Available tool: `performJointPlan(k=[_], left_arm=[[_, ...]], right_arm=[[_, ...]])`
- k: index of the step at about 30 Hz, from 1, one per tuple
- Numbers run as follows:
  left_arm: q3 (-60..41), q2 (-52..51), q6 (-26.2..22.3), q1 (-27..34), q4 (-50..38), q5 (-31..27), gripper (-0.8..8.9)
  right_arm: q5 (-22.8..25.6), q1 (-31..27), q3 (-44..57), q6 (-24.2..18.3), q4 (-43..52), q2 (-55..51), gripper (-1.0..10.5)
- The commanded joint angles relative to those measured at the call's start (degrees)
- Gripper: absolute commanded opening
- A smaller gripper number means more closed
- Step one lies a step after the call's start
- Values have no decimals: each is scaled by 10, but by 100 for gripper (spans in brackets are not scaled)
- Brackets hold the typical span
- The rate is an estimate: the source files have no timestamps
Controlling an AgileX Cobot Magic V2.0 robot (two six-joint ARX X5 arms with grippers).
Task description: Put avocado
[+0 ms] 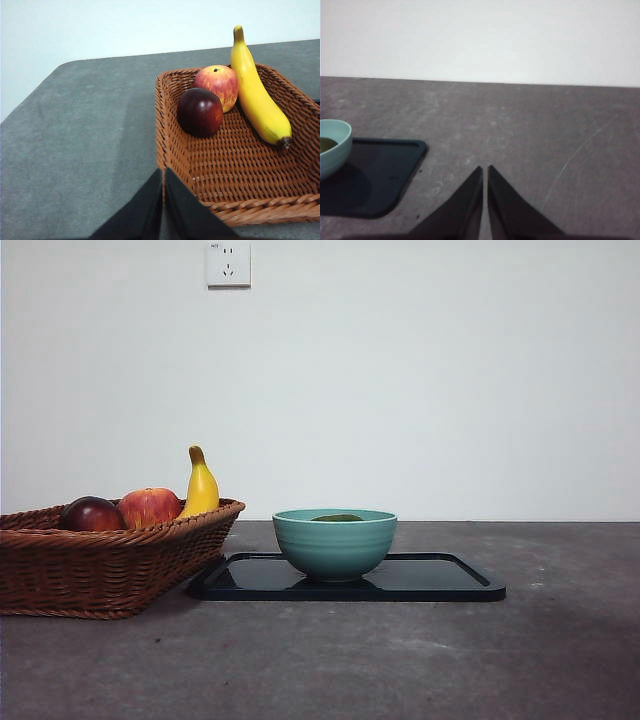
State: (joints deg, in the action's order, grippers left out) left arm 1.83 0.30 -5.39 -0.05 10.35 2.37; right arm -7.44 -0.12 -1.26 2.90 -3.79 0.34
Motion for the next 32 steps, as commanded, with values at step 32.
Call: performJointPlan(k=[32], left_arm=[[-12, -1, 1, 1, 4, -1, 6]], right_arm=[[4, -1, 6, 21, -52, -1, 7]])
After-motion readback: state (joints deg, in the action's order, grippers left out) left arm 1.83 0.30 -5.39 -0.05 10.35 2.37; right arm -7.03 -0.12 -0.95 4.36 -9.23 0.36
